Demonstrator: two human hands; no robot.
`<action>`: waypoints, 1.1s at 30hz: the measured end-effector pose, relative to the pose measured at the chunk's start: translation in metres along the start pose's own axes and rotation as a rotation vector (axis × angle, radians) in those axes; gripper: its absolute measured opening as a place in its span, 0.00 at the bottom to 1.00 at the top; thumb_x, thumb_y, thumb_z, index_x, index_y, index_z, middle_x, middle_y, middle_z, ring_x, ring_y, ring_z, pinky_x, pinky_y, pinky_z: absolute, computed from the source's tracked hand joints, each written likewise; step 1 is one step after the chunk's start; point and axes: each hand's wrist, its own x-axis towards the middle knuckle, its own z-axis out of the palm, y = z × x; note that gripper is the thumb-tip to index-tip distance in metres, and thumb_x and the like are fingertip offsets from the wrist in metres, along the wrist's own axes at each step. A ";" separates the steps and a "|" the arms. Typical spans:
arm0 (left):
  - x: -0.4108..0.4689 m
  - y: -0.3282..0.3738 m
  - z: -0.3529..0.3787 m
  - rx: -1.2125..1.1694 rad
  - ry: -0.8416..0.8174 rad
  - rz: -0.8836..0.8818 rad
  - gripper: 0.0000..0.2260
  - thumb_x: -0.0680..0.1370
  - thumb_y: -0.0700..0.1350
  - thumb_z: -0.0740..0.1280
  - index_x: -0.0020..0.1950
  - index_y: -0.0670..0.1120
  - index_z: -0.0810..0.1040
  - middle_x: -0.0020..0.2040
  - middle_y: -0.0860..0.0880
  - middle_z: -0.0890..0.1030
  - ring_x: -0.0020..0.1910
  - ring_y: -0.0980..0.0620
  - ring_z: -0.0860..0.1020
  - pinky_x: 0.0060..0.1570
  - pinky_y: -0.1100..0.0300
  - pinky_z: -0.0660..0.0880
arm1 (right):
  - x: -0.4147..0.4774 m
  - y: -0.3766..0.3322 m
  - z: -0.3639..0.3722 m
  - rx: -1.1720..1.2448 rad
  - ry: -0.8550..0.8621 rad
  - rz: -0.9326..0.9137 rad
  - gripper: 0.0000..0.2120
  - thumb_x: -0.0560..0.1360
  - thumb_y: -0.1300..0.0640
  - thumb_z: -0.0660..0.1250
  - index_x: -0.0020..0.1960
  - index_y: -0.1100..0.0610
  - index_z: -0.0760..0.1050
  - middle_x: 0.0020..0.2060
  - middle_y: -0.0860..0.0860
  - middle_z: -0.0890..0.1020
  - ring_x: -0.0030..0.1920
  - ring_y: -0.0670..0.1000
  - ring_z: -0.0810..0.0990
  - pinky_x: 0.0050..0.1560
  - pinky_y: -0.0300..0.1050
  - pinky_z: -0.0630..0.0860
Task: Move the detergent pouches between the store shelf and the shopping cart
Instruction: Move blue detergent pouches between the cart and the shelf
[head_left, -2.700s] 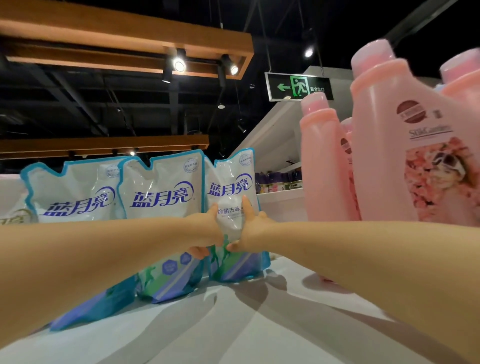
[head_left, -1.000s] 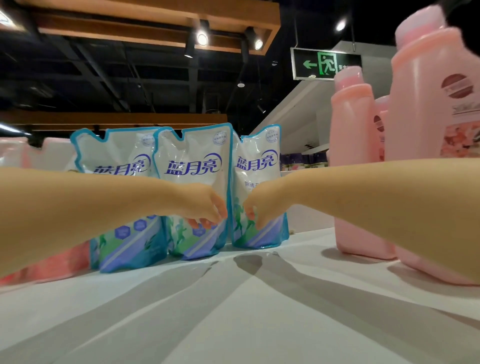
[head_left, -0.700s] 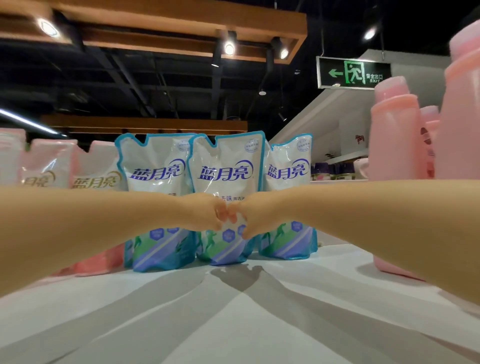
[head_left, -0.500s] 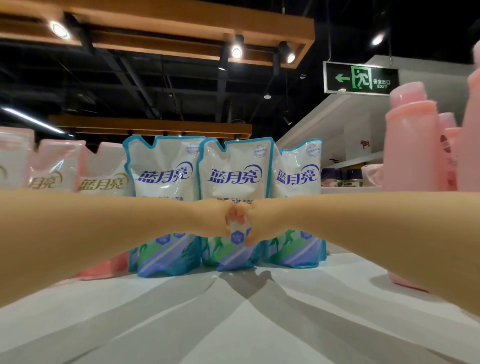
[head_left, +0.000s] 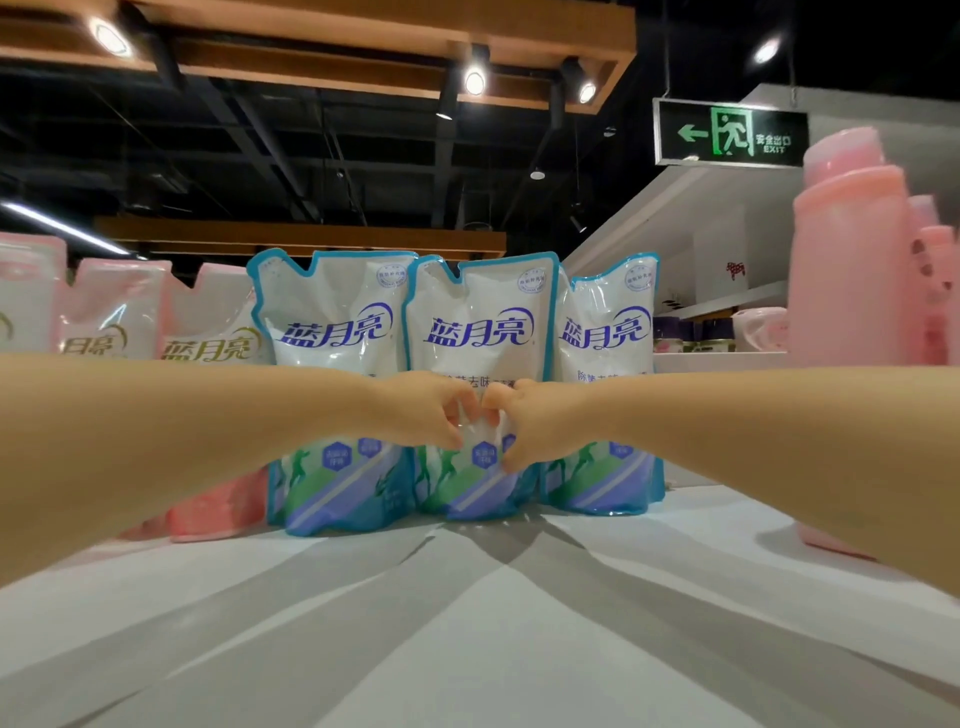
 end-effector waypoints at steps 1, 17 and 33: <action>-0.001 0.000 -0.001 -0.014 -0.003 -0.009 0.10 0.77 0.44 0.65 0.57 0.53 0.72 0.42 0.57 0.72 0.37 0.61 0.70 0.38 0.68 0.69 | -0.003 0.000 -0.001 0.002 0.001 -0.006 0.28 0.73 0.50 0.68 0.68 0.49 0.59 0.59 0.53 0.68 0.52 0.53 0.72 0.49 0.45 0.71; -0.009 -0.014 0.012 -0.054 -0.023 -0.257 0.09 0.78 0.51 0.63 0.51 0.47 0.67 0.40 0.49 0.76 0.37 0.54 0.78 0.38 0.62 0.79 | -0.005 -0.002 0.013 0.236 0.230 0.102 0.23 0.74 0.54 0.66 0.65 0.52 0.61 0.56 0.54 0.65 0.49 0.55 0.73 0.44 0.43 0.70; 0.010 -0.010 -0.003 -0.120 0.357 -0.270 0.39 0.78 0.52 0.63 0.75 0.47 0.37 0.40 0.50 0.70 0.33 0.55 0.71 0.27 0.64 0.68 | 0.014 0.021 -0.002 0.470 0.380 0.058 0.45 0.69 0.55 0.70 0.76 0.46 0.46 0.73 0.50 0.60 0.70 0.53 0.63 0.64 0.49 0.71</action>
